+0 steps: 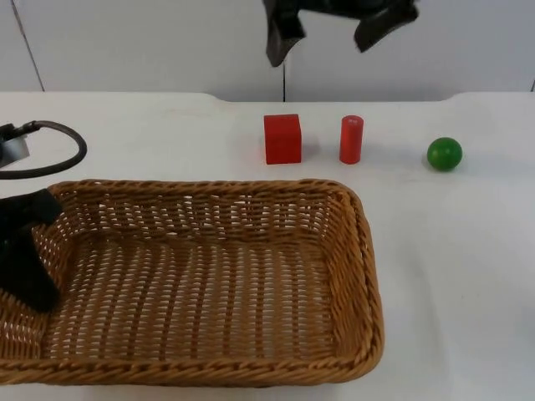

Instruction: Pick up the basket with the left hand and place the object to the left of the red cylinder into the basket with the right hand.

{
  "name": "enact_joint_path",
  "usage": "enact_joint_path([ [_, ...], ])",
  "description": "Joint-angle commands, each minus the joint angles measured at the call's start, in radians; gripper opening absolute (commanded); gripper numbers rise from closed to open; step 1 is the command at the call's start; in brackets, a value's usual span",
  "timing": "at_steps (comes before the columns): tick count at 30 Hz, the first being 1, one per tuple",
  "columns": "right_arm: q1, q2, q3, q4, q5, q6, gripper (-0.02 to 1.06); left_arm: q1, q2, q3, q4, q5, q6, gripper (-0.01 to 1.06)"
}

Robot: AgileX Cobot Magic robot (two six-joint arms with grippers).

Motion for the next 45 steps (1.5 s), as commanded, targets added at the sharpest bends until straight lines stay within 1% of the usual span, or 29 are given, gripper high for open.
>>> enact_joint_path([
  [1,0.007,0.057,-0.086,0.0,0.006,0.038,1.05,0.002,-0.012,-0.004,-0.014,0.012,-0.004,0.0],
  [2,0.007,0.098,-0.128,0.0,-0.001,0.054,1.05,0.002,-0.012,-0.004,-0.014,0.012,-0.004,0.0],
  [3,0.007,0.098,-0.128,0.0,-0.001,0.054,1.05,0.002,-0.012,-0.004,-0.014,0.012,-0.004,0.0],
  [6,0.007,0.212,-0.222,0.0,-0.062,0.102,1.05,0.002,-0.012,-0.004,-0.014,0.01,-0.004,0.0],
  [7,0.007,0.212,-0.222,0.0,-0.062,0.102,1.05,0.002,-0.012,-0.004,-0.014,0.01,-0.004,0.0],
  [10,0.007,0.272,-0.239,0.0,-0.128,0.167,1.05,0.002,-0.012,-0.004,-0.014,0.01,-0.004,0.0],
  [12,0.007,0.295,-0.239,-0.01,-0.152,0.198,1.05,0.002,-0.012,-0.004,-0.014,0.01,-0.004,0.0],
  [13,0.007,0.295,-0.239,-0.01,-0.152,0.198,1.05,0.002,-0.012,-0.004,-0.014,0.01,-0.004,0.0],
  [15,0.007,0.311,-0.239,-0.041,-0.156,0.225,1.03,0.002,-0.012,-0.004,-0.014,0.012,-0.004,0.0],
  [18,0.007,0.312,-0.239,-0.063,-0.155,0.228,1.0,0.002,-0.012,-0.004,-0.014,0.012,-0.004,0.0],
  [19,0.007,0.312,-0.239,-0.084,-0.153,0.232,0.99,0.002,-0.012,-0.004,-0.014,0.012,-0.004,0.0],
  [22,0.016,0.312,-0.239,-0.128,-0.153,0.264,0.99,0.002,-0.012,-0.004,-0.014,0.012,-0.004,0.0],
  [23,0.016,0.312,-0.239,-0.128,-0.153,0.264,0.99,0.002,-0.012,-0.004,-0.014,0.012,-0.004,0.0],
  [24,0.016,0.312,-0.239,-0.15,-0.153,0.277,0.99,0.002,-0.012,-0.004,-0.014,0.012,-0.004,0.0],
  [28,0.031,0.312,-0.239,-0.206,-0.184,0.307,0.99,0.002,-0.012,-0.004,-0.014,0.012,-0.004,0.0],
  [30,0.035,0.312,-0.239,-0.206,-0.187,0.314,0.99,0.002,-0.012,-0.004,-0.012,0.012,-0.004,0.0],
  [34,0.038,0.312,-0.239,-0.206,-0.232,0.337,0.99,0.002,-0.012,-0.004,-0.012,0.01,-0.004,0.0],
  [38,0.038,0.314,-0.239,-0.208,-0.232,0.345,0.99,0.002,-0.012,-0.004,-0.012,0.003,-0.004,0.0],
  [41,0.038,0.314,-0.238,-0.242,-0.23,0.348,0.99,0.002,-0.012,-0.004,-0.012,0.003,-0.004,0.0],
  [45,0.038,0.314,-0.238,-0.242,-0.244,0.348,0.99,0.002,-0.012,-0.004,-0.014,0.004,-0.004,0.0],
])
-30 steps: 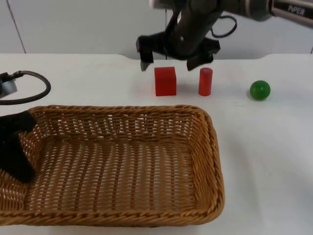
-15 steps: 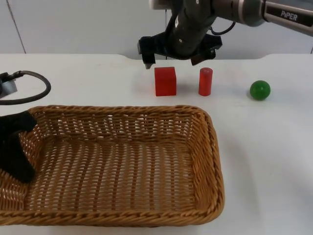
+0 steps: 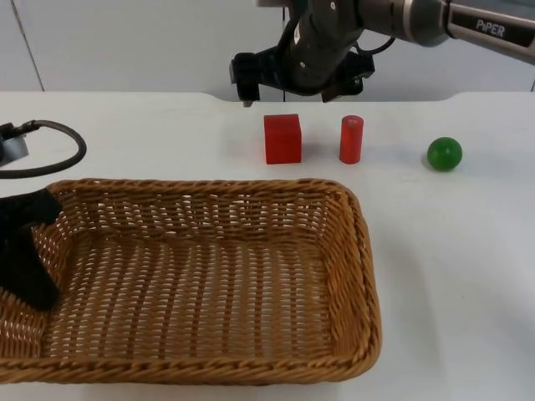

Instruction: Pick up the basket with the left hand and place the object to the left of the red cylinder into the basket with the right hand.

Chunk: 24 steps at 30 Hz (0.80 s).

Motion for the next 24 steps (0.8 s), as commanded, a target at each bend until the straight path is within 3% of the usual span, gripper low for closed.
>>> enact_joint_path([
  [1,0.005,-0.003,-0.004,-0.009,-0.019,0.003,0.99,0.002,-0.012,-0.004,-0.014,0.016,-0.003,0.0],
  [15,0.008,0.07,-0.004,-0.01,-0.032,0.005,0.96,0.002,-0.012,-0.004,-0.014,0.016,-0.003,0.0],
  [18,0.008,0.07,-0.004,-0.001,-0.037,0.005,0.76,0.002,-0.012,-0.004,-0.019,0.016,-0.003,0.0],
  [19,0.008,0.07,-0.004,-0.001,-0.037,0.005,0.76,0.002,-0.012,-0.004,-0.019,0.016,-0.003,0.0],
  [23,0.008,0.05,-0.01,0.009,-0.031,-0.004,0.13,0.002,-0.012,-0.004,-0.019,0.016,-0.003,0.0],
  [24,0.008,0.05,-0.01,0.009,-0.031,-0.004,0.13,0.002,-0.012,-0.004,-0.019,0.016,-0.003,0.0],
])
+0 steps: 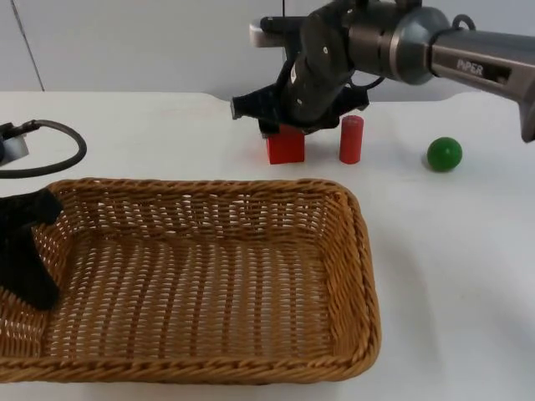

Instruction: Pick up the basket with the left hand and place the object to the left of the red cylinder into the basket with the right hand.

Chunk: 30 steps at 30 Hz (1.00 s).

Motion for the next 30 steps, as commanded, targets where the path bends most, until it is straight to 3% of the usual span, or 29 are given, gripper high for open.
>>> enact_joint_path([
  [1,0.008,-0.043,-0.015,0.006,0.007,-0.025,0.0,0.002,-0.012,-0.004,-0.019,0.021,-0.003,0.0],
  [4,0.008,-0.096,-0.032,0.008,0.031,-0.079,0.0,0.002,-0.012,-0.004,-0.019,0.021,-0.003,0.0],
  [9,0.008,-0.284,-0.062,0.031,0.248,-0.236,0.0,0.002,-0.012,-0.004,-0.018,0.026,-0.003,0.0],
  [17,0.008,-0.426,-0.062,0.035,0.405,-0.327,0.0,0.002,-0.012,-0.004,-0.018,0.027,-0.003,0.0],
  [20,0.008,-0.477,-0.062,0.087,0.481,-0.382,0.0,0.002,-0.012,-0.004,-0.018,0.029,-0.003,0.0],
  [25,0.015,-0.529,-0.06,0.148,0.482,-0.41,0.0,0.002,-0.012,-0.004,-0.018,0.029,-0.003,0.0],
  [30,0.055,-0.575,-0.059,0.151,0.482,-0.419,0.0,0.002,-0.012,-0.004,-0.018,0.029,-0.003,0.0],
])
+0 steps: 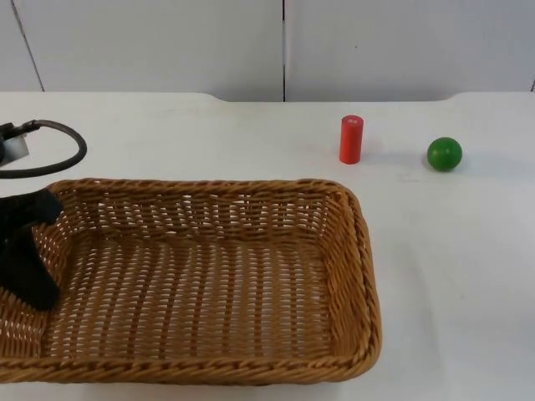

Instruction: Pick up the basket with the left hand and place the object to the left of the red cylinder into the basket with the right hand.

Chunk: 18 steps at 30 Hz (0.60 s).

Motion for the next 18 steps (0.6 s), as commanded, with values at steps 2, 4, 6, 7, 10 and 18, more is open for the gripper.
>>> enact_joint_path([
  [2,0.044,-0.041,0.001,0.01,-0.003,-0.016,0.0,0.002,-0.012,-0.004,-0.018,0.027,-0.002,0.0],
  [4,0.066,-0.055,0.001,0.01,-0.003,-0.018,0.0,0.002,-0.012,-0.004,-0.018,0.027,-0.002,0.0],
  [6,0.077,-0.061,0.001,0.01,-0.003,-0.018,0.0,0.002,-0.012,-0.004,-0.016,0.027,-0.002,0.0],
  [7,0.088,-0.068,0.001,0.01,-0.003,-0.018,0.0,0.002,-0.012,-0.004,-0.016,0.027,-0.002,0.0],
  [10,0.099,-0.105,0.016,0.044,-0.003,-0.034,0.0,0.002,-0.012,-0.004,-0.016,0.033,0.0,0.0],
  [18,0.1,-0.345,0.333,0.033,-0.003,-0.071,0.0,0.002,-0.012,-0.004,-0.016,0.033,0.0,0.0],
])
